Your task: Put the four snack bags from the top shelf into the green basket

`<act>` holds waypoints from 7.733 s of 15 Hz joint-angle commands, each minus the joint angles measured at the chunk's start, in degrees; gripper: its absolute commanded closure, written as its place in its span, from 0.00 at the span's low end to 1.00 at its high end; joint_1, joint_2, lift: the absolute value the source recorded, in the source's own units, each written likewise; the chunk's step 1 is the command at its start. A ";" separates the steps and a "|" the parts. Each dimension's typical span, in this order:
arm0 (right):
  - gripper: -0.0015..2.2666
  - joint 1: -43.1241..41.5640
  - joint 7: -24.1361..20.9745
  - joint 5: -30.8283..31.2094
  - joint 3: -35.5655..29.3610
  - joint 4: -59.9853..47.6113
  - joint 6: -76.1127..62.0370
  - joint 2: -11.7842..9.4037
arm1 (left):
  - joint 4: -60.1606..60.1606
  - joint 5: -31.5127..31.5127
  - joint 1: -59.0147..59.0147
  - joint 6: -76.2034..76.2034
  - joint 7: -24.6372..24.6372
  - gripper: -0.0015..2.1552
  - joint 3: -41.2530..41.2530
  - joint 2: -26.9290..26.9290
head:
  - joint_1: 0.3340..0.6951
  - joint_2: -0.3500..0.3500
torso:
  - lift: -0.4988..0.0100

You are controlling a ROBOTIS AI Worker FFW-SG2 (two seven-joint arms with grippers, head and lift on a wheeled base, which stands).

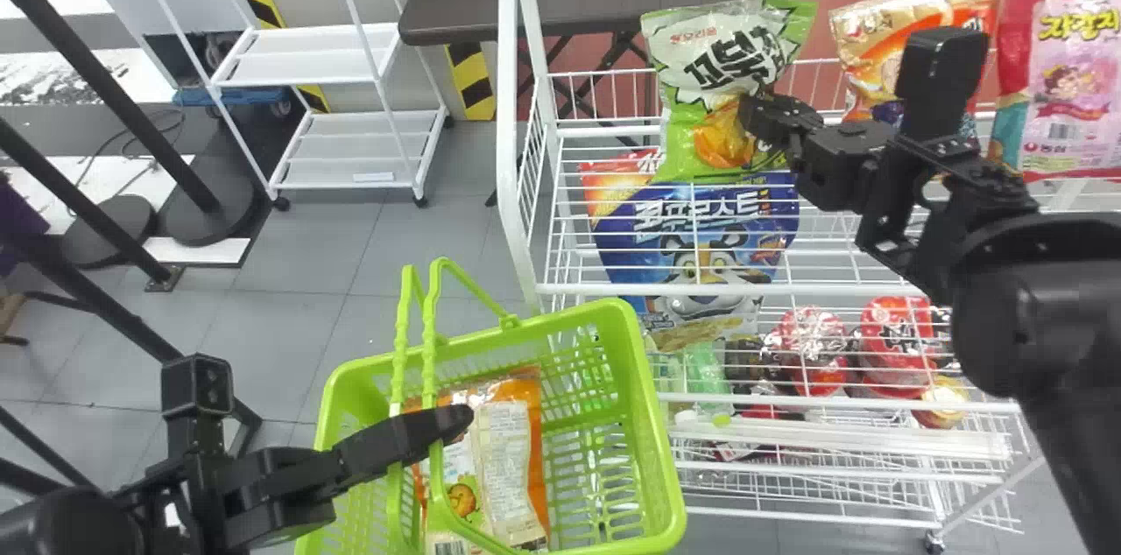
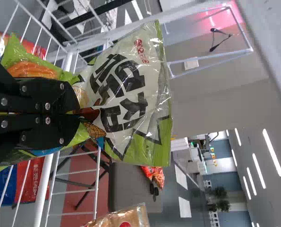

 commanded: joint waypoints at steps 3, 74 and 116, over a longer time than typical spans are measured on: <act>0.99 9.52 0.71 -7.02 3.08 -16.71 9.79 -0.27 | 0.00 0.09 -0.25 0.00 -0.57 1.00 0.00 -0.02 | 1.00 0.84 | 0.98; 0.99 5.57 7.47 -25.31 7.56 -6.08 46.35 -0.18 | 0.09 1.06 -0.25 0.00 -0.57 1.00 -0.18 0.42 | 1.00 1.00 | 0.98; 0.02 -16.84 -2.99 17.15 -22.67 18.53 9.26 -5.63 | 1.76 1.41 -0.60 -0.18 -0.57 1.00 -0.79 0.60 | 1.00 0.27 | 0.98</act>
